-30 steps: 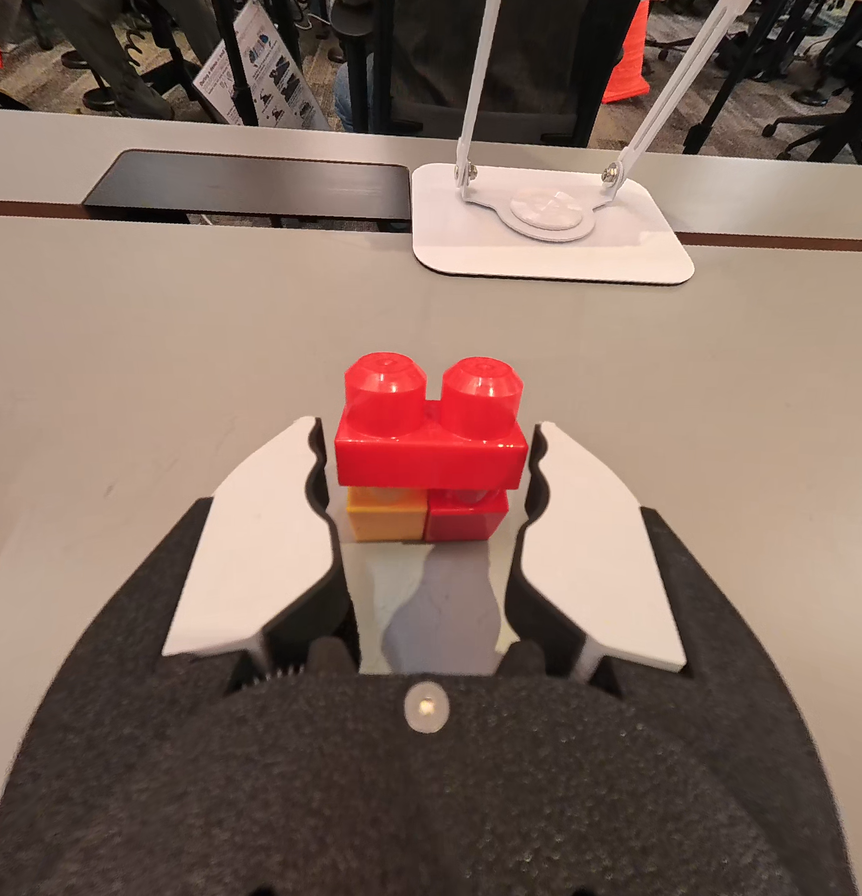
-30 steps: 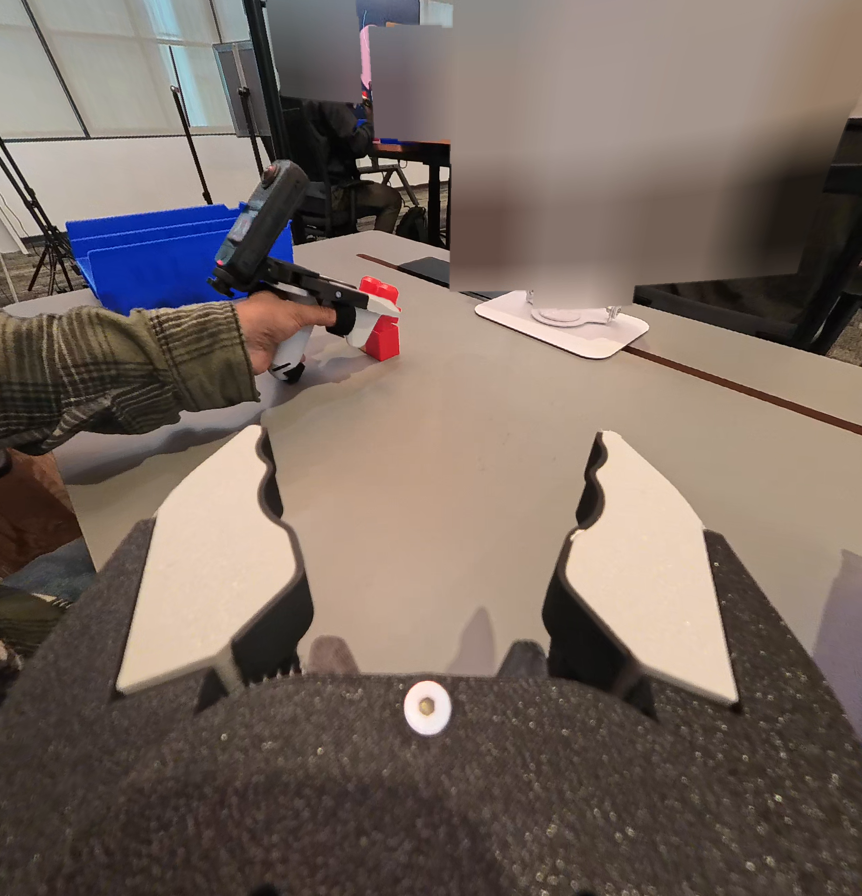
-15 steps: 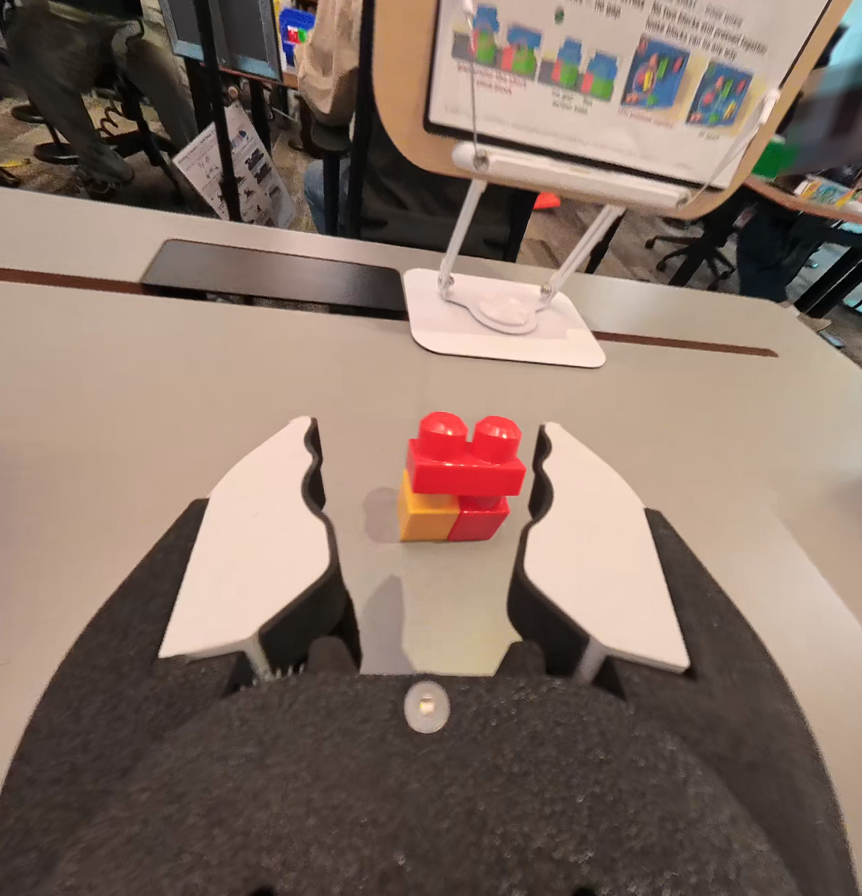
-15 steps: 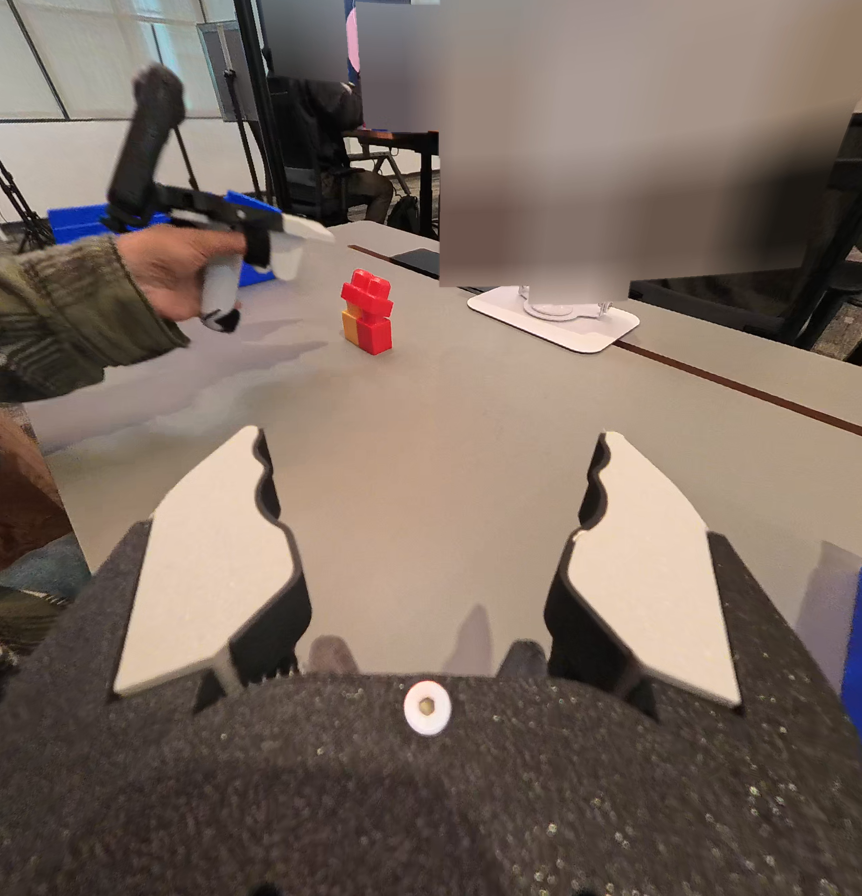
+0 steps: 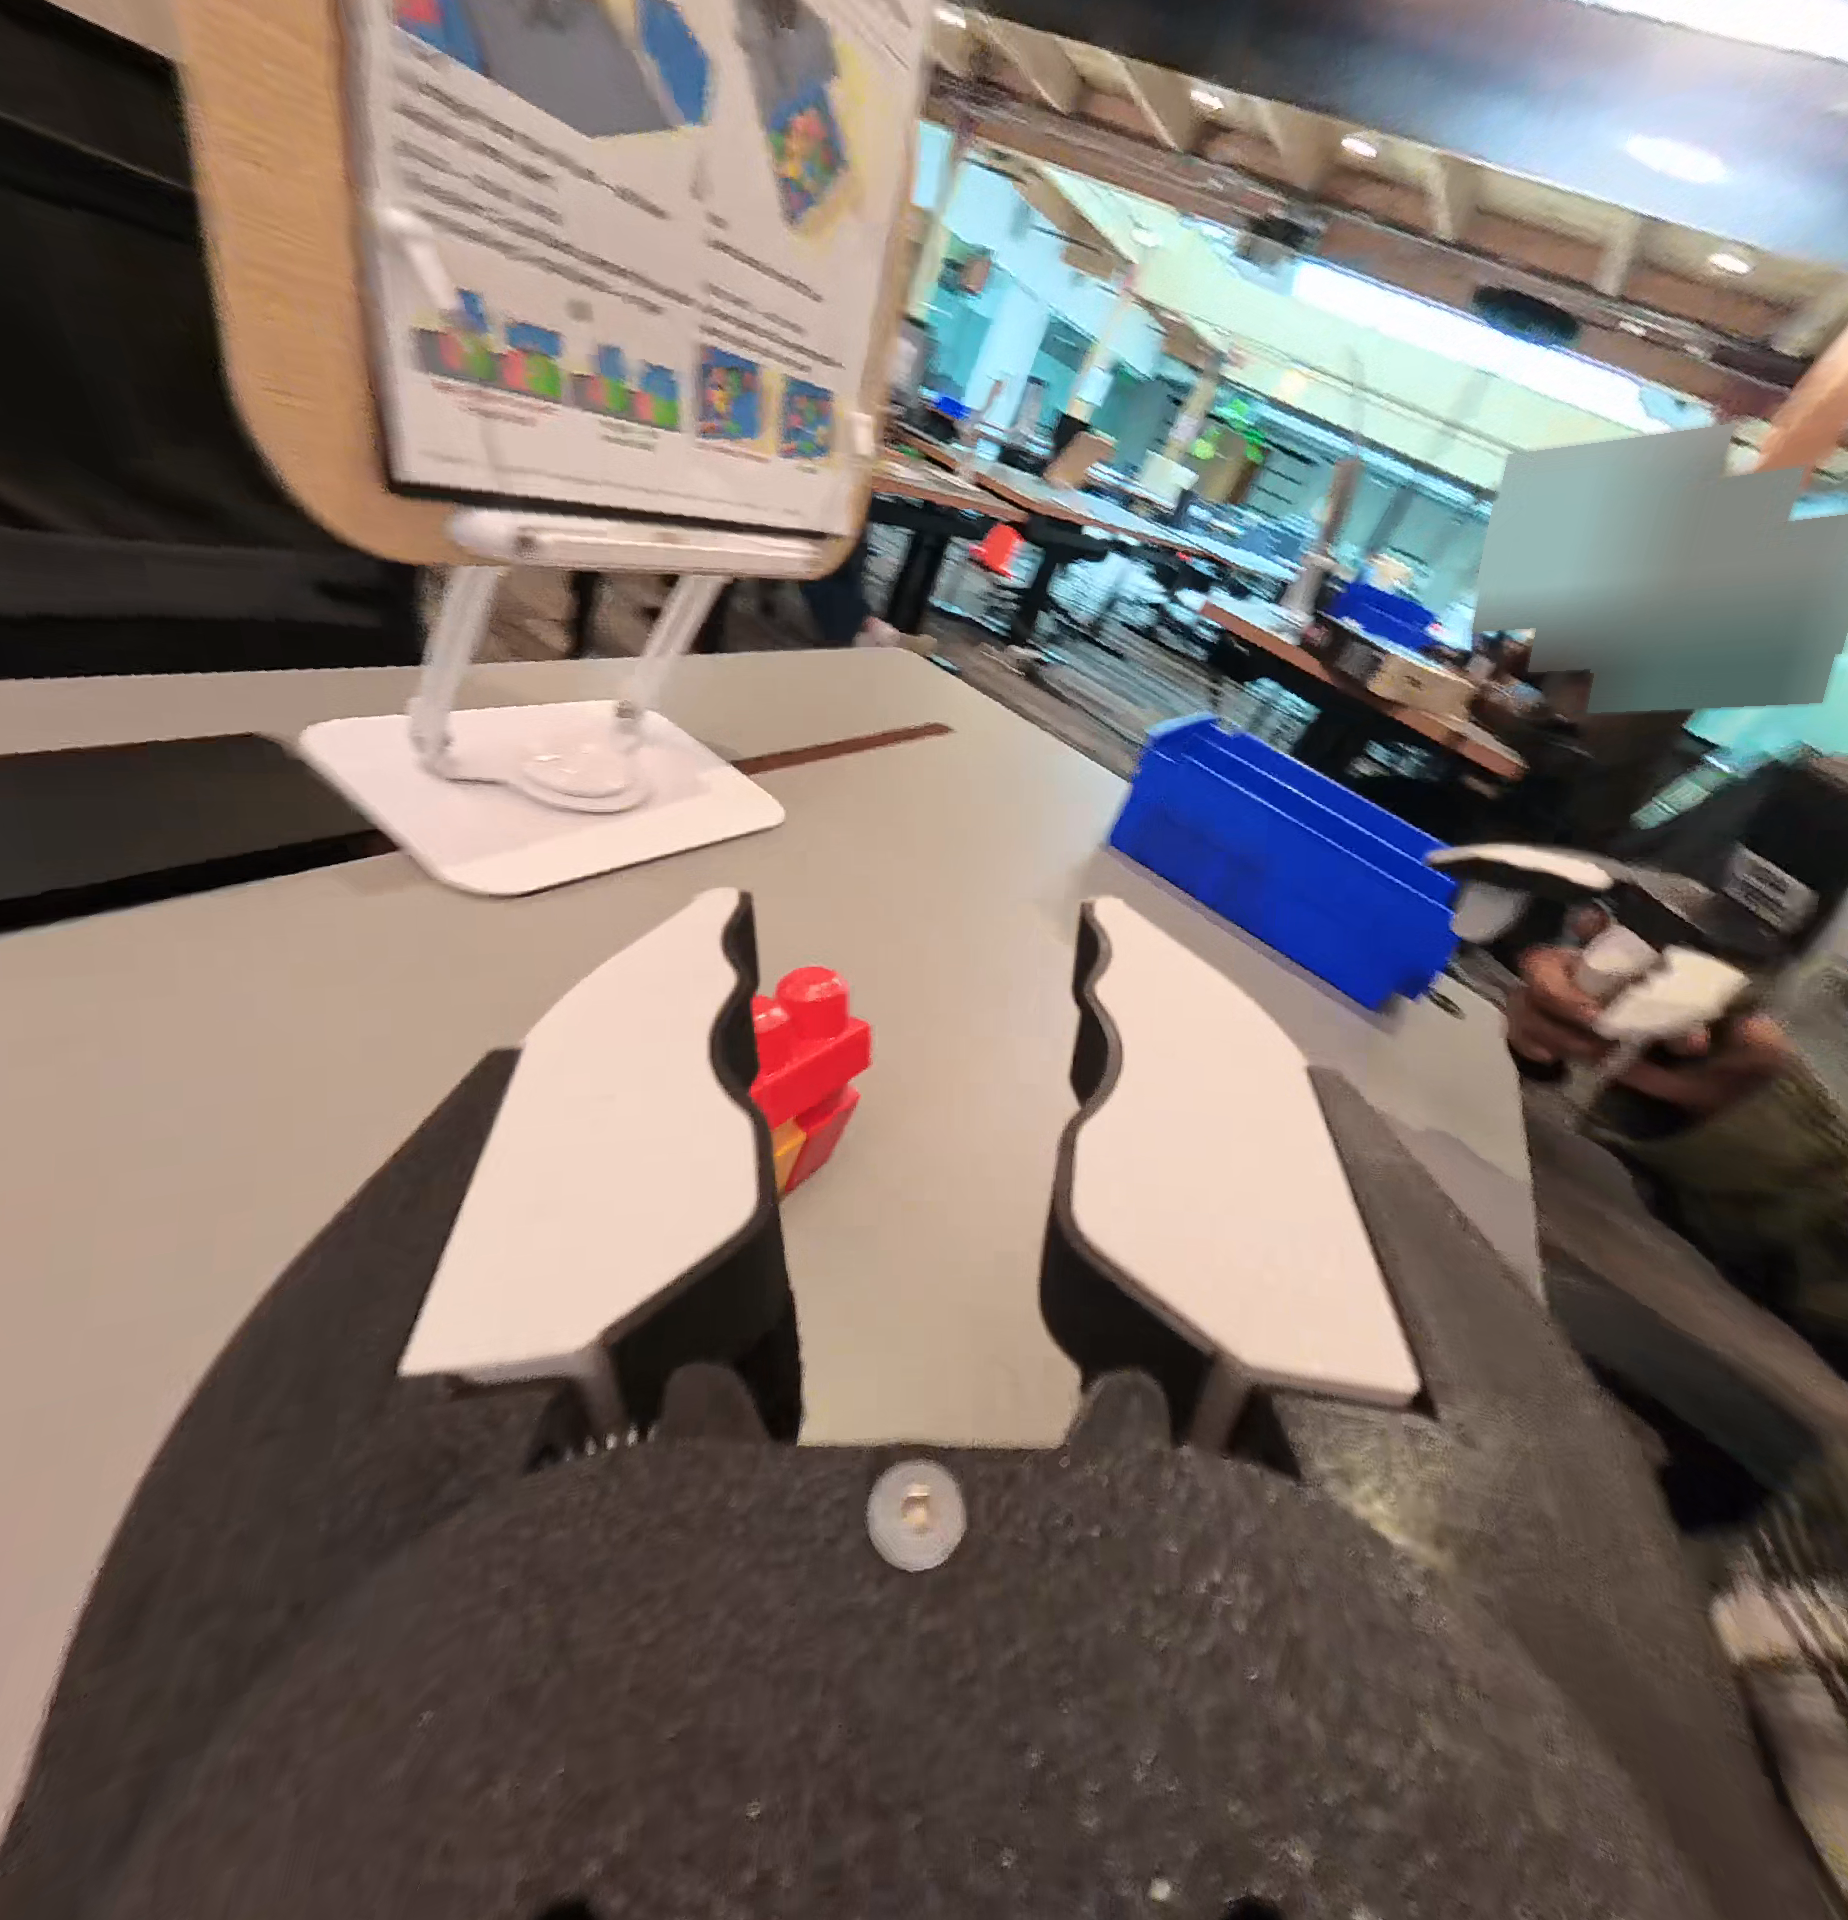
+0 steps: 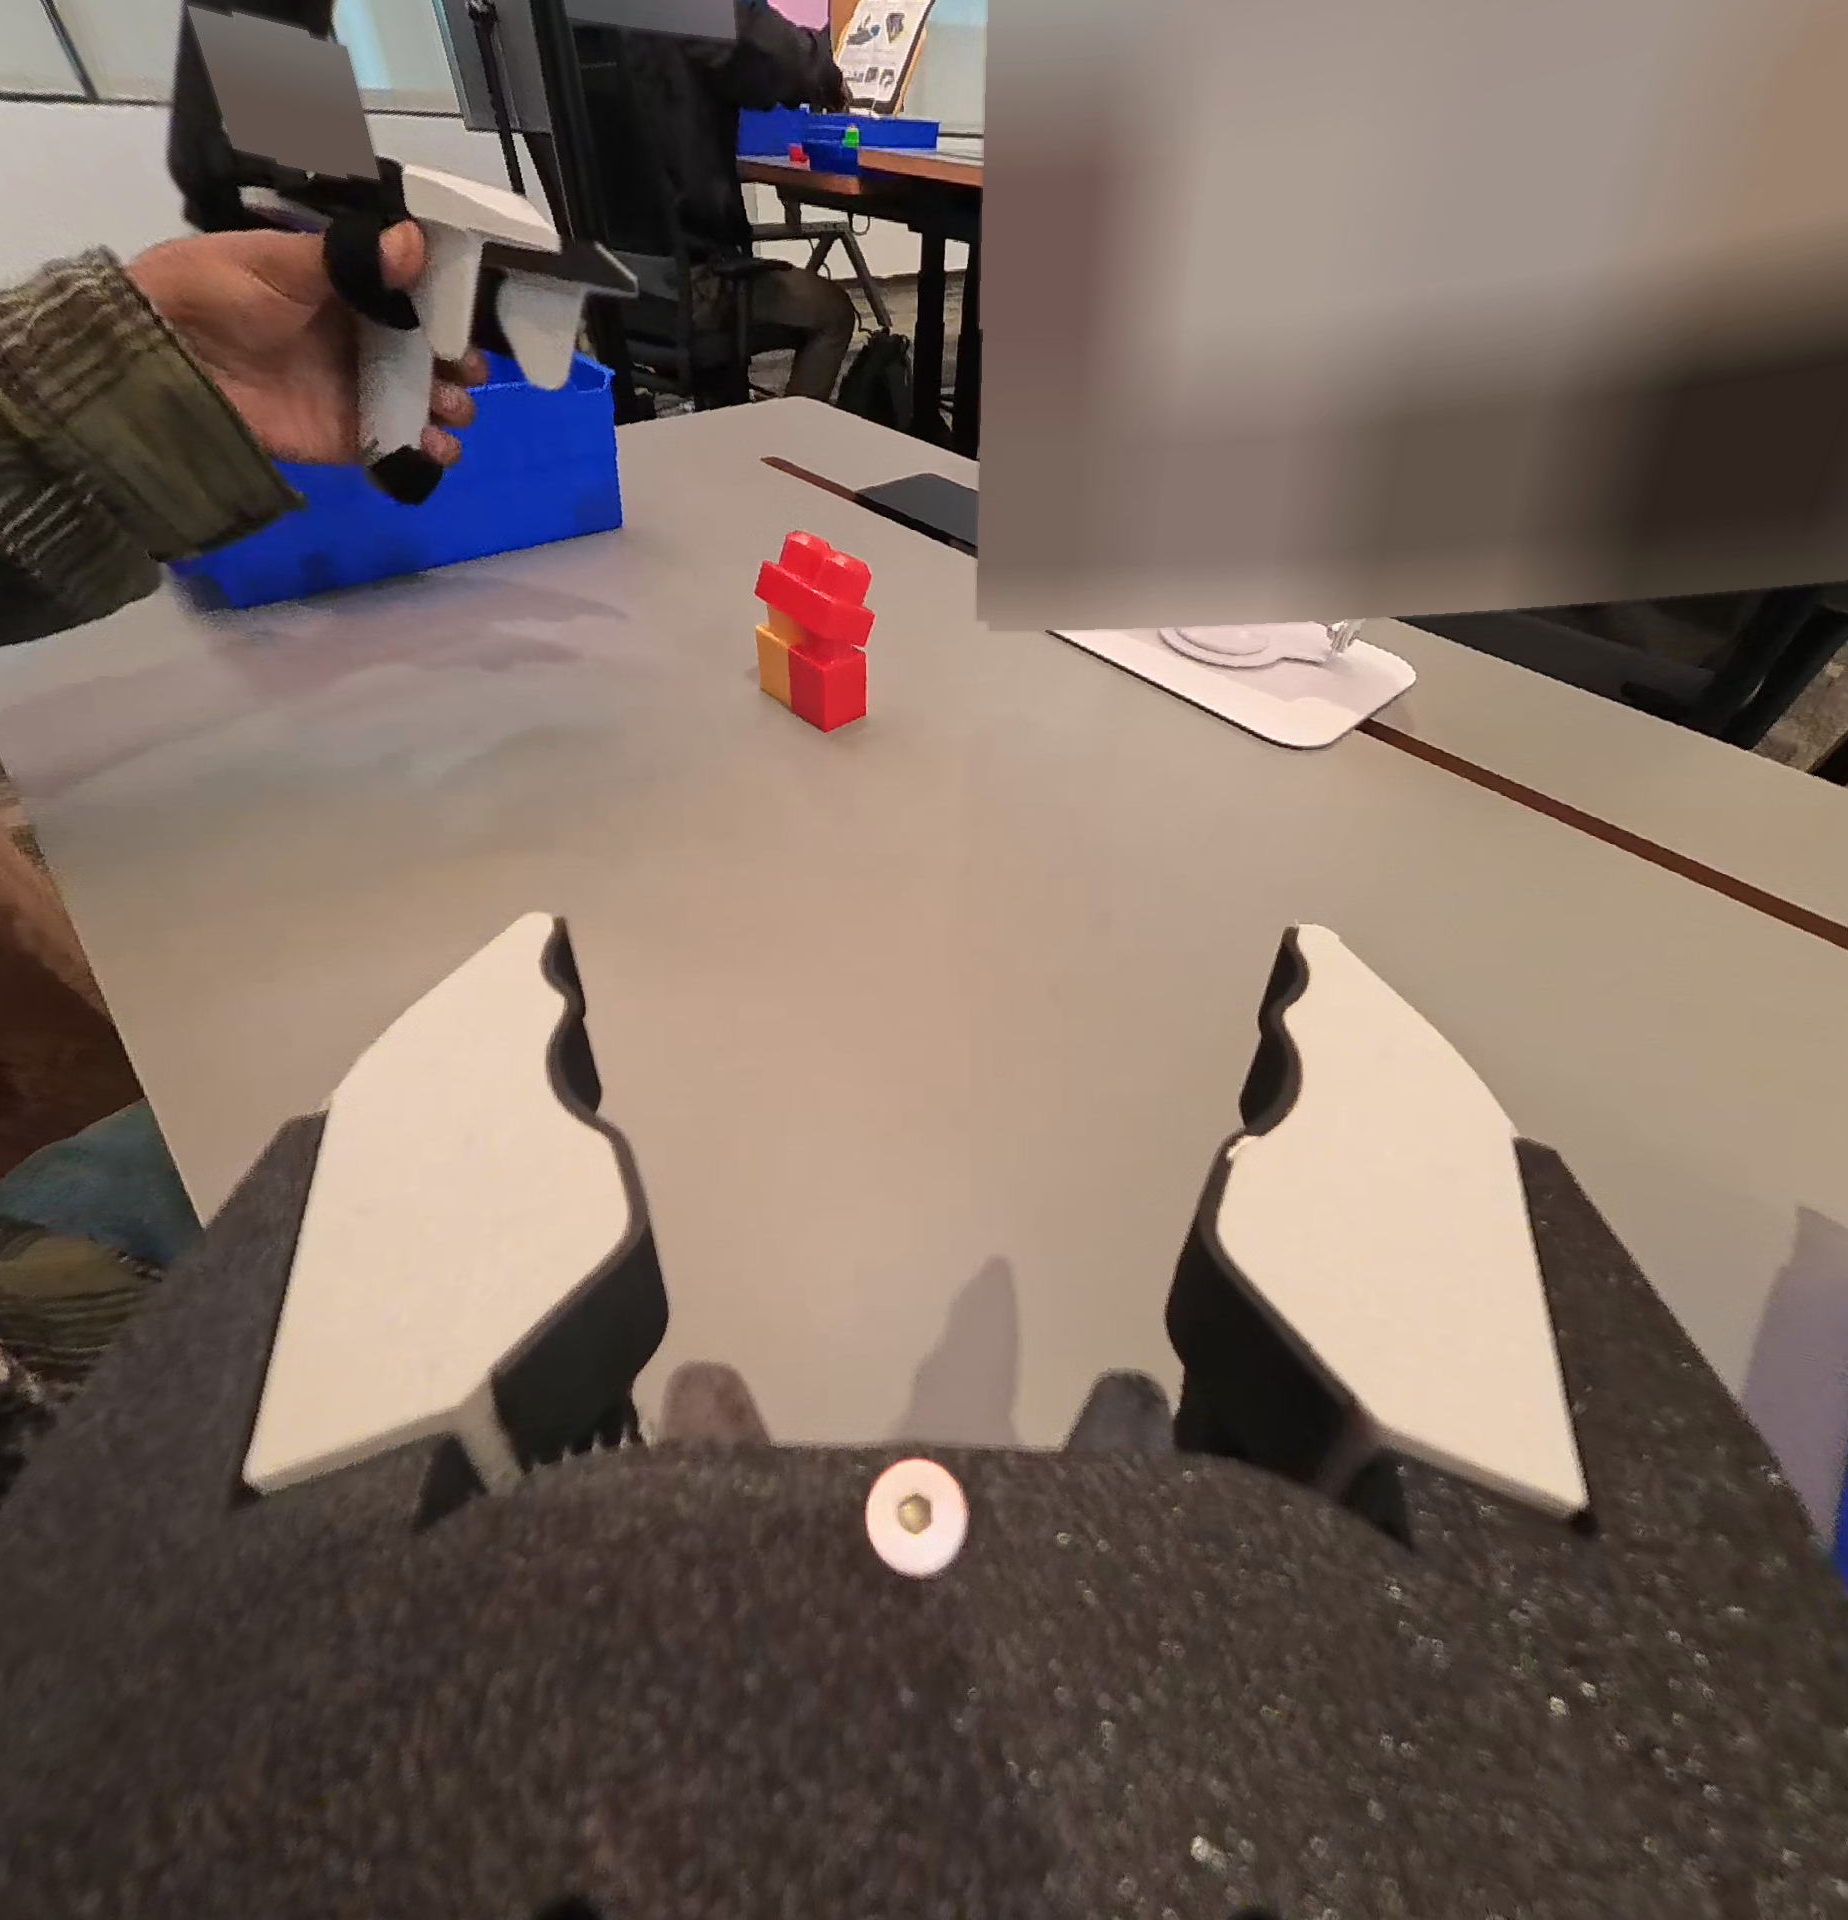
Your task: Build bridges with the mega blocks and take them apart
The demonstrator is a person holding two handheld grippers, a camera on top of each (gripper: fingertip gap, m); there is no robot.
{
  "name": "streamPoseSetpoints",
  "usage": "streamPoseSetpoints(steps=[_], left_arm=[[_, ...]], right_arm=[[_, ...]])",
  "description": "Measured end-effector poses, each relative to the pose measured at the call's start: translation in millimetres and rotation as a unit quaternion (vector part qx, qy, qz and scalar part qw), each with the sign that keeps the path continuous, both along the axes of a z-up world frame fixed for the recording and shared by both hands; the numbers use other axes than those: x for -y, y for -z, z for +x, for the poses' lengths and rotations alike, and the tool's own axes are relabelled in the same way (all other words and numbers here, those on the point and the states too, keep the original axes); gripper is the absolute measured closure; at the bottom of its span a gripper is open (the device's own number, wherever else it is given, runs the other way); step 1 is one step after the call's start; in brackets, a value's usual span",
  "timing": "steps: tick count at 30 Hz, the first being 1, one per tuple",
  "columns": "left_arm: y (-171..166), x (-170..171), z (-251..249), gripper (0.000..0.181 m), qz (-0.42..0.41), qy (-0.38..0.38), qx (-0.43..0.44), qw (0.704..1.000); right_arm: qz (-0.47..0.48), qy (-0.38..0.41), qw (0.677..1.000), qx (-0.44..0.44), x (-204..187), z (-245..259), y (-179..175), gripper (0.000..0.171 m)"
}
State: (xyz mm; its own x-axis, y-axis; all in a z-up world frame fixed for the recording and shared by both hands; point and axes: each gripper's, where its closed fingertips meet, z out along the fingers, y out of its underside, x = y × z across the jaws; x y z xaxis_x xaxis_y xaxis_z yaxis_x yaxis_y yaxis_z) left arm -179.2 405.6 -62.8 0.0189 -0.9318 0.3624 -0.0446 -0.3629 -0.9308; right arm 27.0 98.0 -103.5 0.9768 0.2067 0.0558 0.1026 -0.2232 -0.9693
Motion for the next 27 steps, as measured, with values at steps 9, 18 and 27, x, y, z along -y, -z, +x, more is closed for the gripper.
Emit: streamPoseSetpoints(steps=[9, 18, 27], left_arm=[[27.7, 4.8, 32.0, 0.114, 0.063, 0.192, -0.078, 0.976], [68.3, -24.2, 60.5, 0.111, 0.072, 0.240, -0.133, 0.959], [102.6, -18.9, 80.4, 0.110, 0.077, 0.279, -0.184, 0.939]], right_arm=[[-0.017, 0.011, 1.000, 0.015, -4.0, -12.7, -0.8, 0.049], [-0.031, 0.023, 0.999, 0.021, -5.7, -15.8, 1.2, 0.049], [-0.036, 0.025, 0.999, 0.024, -9.5, -17.4, 2.3, 0.049]])
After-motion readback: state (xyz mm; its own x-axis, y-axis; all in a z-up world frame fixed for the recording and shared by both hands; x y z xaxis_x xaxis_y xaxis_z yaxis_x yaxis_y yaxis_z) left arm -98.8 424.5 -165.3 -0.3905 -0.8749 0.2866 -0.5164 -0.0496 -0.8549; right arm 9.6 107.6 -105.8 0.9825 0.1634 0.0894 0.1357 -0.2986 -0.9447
